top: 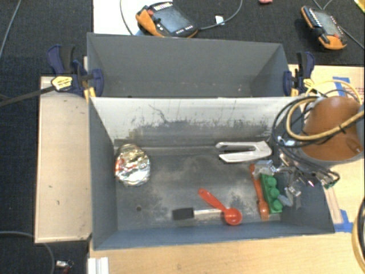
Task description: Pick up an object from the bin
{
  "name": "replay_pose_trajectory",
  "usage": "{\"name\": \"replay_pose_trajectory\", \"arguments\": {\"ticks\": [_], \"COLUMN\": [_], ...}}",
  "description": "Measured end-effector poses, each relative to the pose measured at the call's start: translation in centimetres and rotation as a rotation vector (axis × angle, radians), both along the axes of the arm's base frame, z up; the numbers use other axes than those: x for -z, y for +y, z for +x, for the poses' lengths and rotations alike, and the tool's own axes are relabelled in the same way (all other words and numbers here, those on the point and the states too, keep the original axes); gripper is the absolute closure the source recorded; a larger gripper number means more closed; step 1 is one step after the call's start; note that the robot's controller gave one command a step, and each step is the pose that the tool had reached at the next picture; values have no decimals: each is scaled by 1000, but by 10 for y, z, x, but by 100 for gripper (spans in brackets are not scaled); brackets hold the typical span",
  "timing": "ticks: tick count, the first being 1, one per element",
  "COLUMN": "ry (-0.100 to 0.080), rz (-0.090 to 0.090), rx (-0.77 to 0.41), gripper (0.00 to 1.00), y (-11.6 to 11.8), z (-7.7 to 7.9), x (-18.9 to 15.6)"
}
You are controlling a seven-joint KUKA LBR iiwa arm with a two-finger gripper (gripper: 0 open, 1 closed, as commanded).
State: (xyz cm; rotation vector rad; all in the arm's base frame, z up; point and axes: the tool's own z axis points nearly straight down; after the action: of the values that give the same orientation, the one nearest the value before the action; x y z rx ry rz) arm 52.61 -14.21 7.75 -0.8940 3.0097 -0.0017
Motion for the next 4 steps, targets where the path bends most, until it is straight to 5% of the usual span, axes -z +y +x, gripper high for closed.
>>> {"name": "replay_pose_trajectory", "arguments": {"ticks": [1,2,3,4], "ry": [-8,4,-7,1], "rz": [-2,1,27,8], "rx": [-206,-38,-679,-80], "gripper": [0,0,0,100], "y": [16,1,22,7], "z": [-5,-1,1,1], "x": [-33,7,5,5]}}
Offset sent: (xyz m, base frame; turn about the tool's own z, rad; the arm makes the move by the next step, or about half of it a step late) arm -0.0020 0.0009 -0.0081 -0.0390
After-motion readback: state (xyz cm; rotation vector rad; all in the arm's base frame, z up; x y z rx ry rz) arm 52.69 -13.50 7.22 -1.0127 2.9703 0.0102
